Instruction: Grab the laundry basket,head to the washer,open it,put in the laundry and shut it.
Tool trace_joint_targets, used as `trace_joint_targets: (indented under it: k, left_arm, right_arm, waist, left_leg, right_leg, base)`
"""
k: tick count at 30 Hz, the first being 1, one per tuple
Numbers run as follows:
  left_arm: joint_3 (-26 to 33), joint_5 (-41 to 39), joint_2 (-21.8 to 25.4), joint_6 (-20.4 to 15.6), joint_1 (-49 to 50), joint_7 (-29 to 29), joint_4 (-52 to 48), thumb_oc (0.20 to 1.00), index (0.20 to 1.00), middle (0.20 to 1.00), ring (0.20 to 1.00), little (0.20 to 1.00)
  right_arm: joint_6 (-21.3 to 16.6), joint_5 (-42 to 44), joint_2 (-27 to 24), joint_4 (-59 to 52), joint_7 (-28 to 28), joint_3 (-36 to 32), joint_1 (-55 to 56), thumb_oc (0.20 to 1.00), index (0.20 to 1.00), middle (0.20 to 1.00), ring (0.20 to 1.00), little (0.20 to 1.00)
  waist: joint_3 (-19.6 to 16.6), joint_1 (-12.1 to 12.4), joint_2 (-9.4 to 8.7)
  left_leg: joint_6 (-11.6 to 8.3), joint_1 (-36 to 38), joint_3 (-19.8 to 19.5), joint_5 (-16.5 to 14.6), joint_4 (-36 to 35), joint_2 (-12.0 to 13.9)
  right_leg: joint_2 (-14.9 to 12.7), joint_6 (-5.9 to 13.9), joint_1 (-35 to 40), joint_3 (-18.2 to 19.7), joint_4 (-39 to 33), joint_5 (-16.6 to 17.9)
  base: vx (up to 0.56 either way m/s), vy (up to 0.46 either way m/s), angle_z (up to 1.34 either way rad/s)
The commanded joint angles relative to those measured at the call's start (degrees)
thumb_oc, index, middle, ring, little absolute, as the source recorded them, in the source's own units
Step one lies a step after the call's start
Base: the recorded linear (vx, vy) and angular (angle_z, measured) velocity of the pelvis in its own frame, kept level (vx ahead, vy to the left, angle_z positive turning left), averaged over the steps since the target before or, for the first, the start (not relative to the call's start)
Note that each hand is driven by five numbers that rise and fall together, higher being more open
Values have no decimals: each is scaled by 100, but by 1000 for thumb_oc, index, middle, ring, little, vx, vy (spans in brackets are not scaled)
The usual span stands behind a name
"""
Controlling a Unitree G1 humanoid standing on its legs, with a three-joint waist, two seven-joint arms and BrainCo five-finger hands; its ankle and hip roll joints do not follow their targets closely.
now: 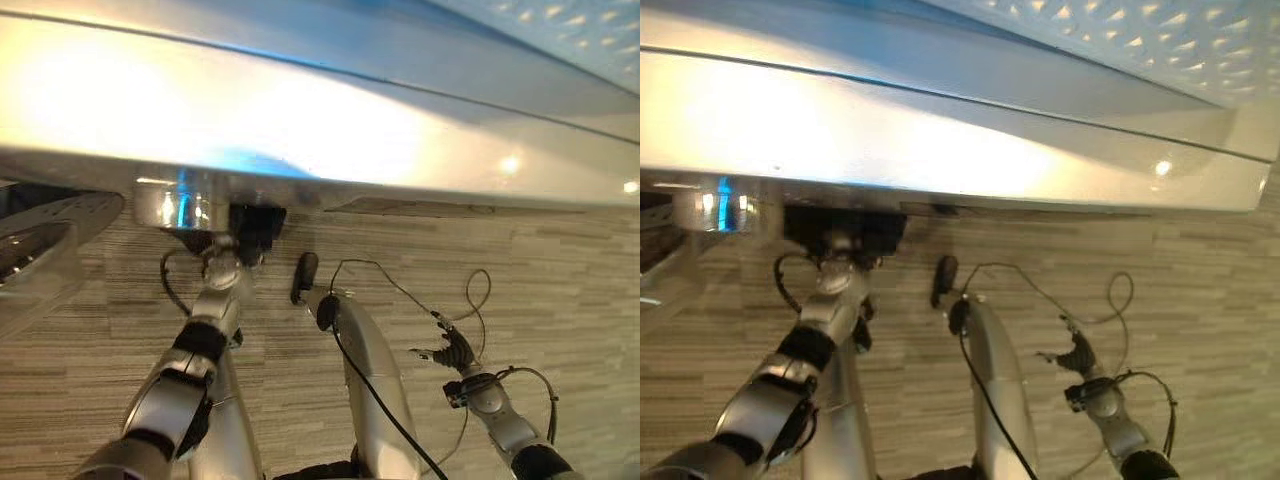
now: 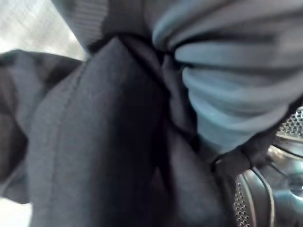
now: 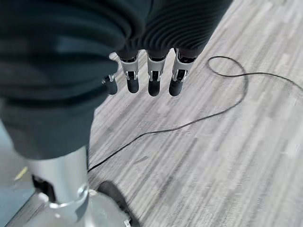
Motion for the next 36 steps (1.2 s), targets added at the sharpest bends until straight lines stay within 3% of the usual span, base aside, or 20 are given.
trace_joint_targets:
  k: [1,6,11,15,19,20,21,22,24,25,27,28,32,34,36]
  left_arm:
    - [198,-59,-105,-588,142,344,-458,200,200,200,200,200]
    - [384,-214,259,-774,-915,627,-171,200,200,200,200,200]
    - [361,-250,1159,-1007,-2208,921,-388,200,200,200,200,200]
    - [160,-375,1245,-1277,-2887,1078,-888,200,200,200,200,200]
    - [61,-548,1210,-1239,-3112,1077,-619,200,200,200,200,200]
    - [59,-565,1217,-1244,-3122,1059,-600,454,454,454,454,454]
    - [39,-605,1249,-1171,-3084,994,-457,834,834,834,834,834]
    - [33,-680,1277,-994,-3013,883,-100,1000,1000,1000,1000,1000]
    - [7,-918,1317,-803,-2984,657,435,1000,1000,1000,1000,1000]
    - [-174,-663,1426,-392,-3015,530,1009,1000,1000,1000,1000,1000]
    - [-259,-521,1445,-101,-2956,297,1459,1000,1000,1000,1000,1000]
    - [-408,-173,1459,292,-3043,127,2113,1000,1000,1000,1000,1000]
    - [-442,-57,1340,322,-3106,21,2283,1000,1000,1000,1000,1000]
    - [-518,255,1223,590,-3032,-185,2572,1000,1000,1000,1000,1000]
    - [-486,266,1189,604,-3015,-182,2637,1000,1000,1000,1000,1000]
  right_arm:
    - [-114,103,-215,-135,-158,288,302,1000,1000,1000,1000,1000]
    - [-163,86,-258,-138,-92,464,205,1000,1000,1000,1000,1000]
    - [-192,182,-311,-48,8,499,81,1000,1000,1000,1000,1000]
    - [-126,245,-320,48,38,440,38,1000,1000,1000,1000,1000]
    - [-111,311,-347,-48,51,482,-58,1000,1000,1000,1000,1000]
    - [-110,312,-346,-49,51,484,-60,1000,1000,1000,1000,1000]
    - [-111,311,-365,-74,55,492,-70,1000,1000,1000,1000,1000]
    - [-128,300,-397,-124,54,498,-100,1000,1000,1000,1000,1000]
    - [-136,305,-408,-111,37,521,-125,1000,1000,1000,1000,1000]
    - [-138,306,-401,-52,3,558,-184,1000,1000,1000,1000,1000]
    - [-166,286,-453,-89,24,579,-185,1000,1000,1000,1000,1000]
    - [-175,276,-504,-20,37,608,-169,1000,1000,1000,1000,1000]
    - [-237,319,-564,-15,78,614,-100,1000,1000,1000,1000,1000]
    - [-247,329,-573,93,126,724,-122,1000,1000,1000,1000,1000]
    - [-244,328,-579,120,146,758,-124,1000,1000,1000,1000,1000]
  waist:
    - [-618,-63,64]
    - [-799,-314,-10]
    - [-973,-516,-8]
    - [-1006,-528,125]
    - [-992,-518,252]
    - [-996,-524,254]
    - [-994,-520,272]
    - [-995,-514,299]
    - [-1008,-499,343]
    - [-1023,-466,399]
    - [-1027,-435,444]
    - [-1038,-420,505]
    - [-1028,-387,553]
    - [-1010,-368,603]
    - [-979,-367,592]
  left_leg:
    - [43,-239,-80,-137,231,77]
    - [97,-491,50,-385,505,231]
    - [139,-782,145,-715,968,411]
    - [200,-1006,69,-860,1237,455]
    - [202,-1150,43,-866,1285,394]
    - [202,-1161,38,-867,1290,392]
    - [202,-1172,46,-866,1297,396]
    - [205,-1180,57,-868,1317,393]
    - [211,-1194,82,-861,1304,380]
    - [226,-1187,126,-827,1246,357]
    - [233,-1129,188,-768,1082,321]
    - [236,-1052,230,-662,855,262]
    - [218,-809,250,-421,357,124]
    - [176,-509,281,-183,-200,32]
    - [172,-323,315,-92,-426,-22]
  right_leg:
    - [66,406,154,140,-57,159]
    - [273,441,-145,301,-153,238]
    - [448,470,-410,401,-77,241]
    - [482,470,-583,366,86,168]
    - [415,445,-726,340,166,117]
    - [412,445,-735,336,172,114]
    - [401,435,-753,333,197,106]
    - [380,419,-789,335,231,93]
    - [361,409,-809,331,241,93]
    - [356,399,-803,323,197,114]
    - [334,404,-764,334,67,168]
    - [306,435,-706,349,-101,241]
    - [268,457,-489,385,-462,403]
    - [247,500,-231,412,-846,579]
    - [231,509,-76,422,-1017,654]
  base:
    - [12,53,-36]
    - [29,63,-34]
    - [55,37,-39]
    - [53,-5,-25]
    - [36,-1,4]
    - [16,2,5]
    - [9,16,7]
    - [11,19,8]
    - [1,27,8]
    - [-22,43,8]
    - [-36,54,4]
    - [-37,45,2]
    - [-49,21,6]
    - [-88,28,10]
    - [-71,22,15]
